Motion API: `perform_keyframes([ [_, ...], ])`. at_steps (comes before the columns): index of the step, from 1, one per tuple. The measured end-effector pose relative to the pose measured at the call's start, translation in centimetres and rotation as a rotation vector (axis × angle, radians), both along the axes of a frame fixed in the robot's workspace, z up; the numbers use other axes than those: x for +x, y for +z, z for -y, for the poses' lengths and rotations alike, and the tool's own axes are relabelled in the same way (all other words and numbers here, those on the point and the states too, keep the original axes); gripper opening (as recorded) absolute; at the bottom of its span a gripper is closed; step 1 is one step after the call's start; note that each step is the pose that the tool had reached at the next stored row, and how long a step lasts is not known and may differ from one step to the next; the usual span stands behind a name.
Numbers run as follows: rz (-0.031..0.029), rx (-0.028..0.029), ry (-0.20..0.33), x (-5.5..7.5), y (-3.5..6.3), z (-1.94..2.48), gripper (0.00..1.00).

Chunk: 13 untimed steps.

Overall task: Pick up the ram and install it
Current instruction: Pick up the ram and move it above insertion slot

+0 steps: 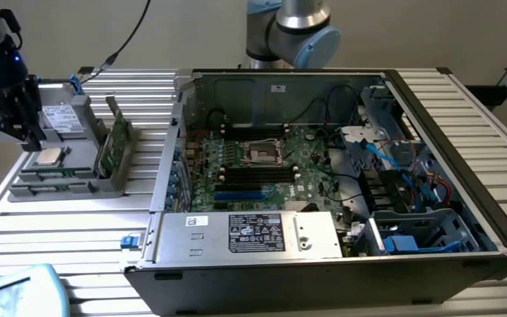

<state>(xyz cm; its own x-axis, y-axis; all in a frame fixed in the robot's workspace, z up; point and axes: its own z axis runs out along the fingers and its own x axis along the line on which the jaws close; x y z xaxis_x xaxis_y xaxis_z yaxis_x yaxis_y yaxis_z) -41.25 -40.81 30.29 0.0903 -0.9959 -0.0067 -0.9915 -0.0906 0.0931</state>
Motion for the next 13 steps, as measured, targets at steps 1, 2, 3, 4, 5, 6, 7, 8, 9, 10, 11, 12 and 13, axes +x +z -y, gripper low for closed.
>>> perform_keyframes([
  [1, 0.0, 0.0003, 0.0, 0.0, -0.18, 0.0, 0.31],
  [2, -0.0001, 0.0009, 0.0, 0.0, -0.36, 0.0, 0.31],
  [3, -0.0001, 0.0016, 0.0, 0.0, -0.55, 0.0, 0.31],
  [4, -0.0001, 0.0023, 0.0, 0.0, -0.73, 0.0, 0.31],
  [5, -0.0001, 0.003, 0.0, 0.0, -0.91, 0.0, 0.31],
  [6, 0.0, 0.0037, 0.0, 0.0, -1.08, 0.0, 0.31],
  [7, -0.0001, 0.0043, 0.001, 0.0, -1.26, 0.0, 0.31],
  [8, -0.0001, 0.0049, 0.001, 0.0, -1.46, 0.0, 0.31],
  [9, -0.0001, 0.0055, 0.001, -0.1, -1.64, 0.0, 0.31],
  [10, -0.0001, 0.006, 0.001, -0.1, -1.82, 0.0, 0.31],
  [11, 0.0, 0.0064, 0.001, -0.1, -2.0, 0.01, 0.31],
  [12, -0.0001, 0.0069, 0.001, -0.1, -2.18, 0.01, 0.31],
  [13, -0.0001, 0.0072, 0.001, -0.1, -2.36, 0.01, 0.31],
])
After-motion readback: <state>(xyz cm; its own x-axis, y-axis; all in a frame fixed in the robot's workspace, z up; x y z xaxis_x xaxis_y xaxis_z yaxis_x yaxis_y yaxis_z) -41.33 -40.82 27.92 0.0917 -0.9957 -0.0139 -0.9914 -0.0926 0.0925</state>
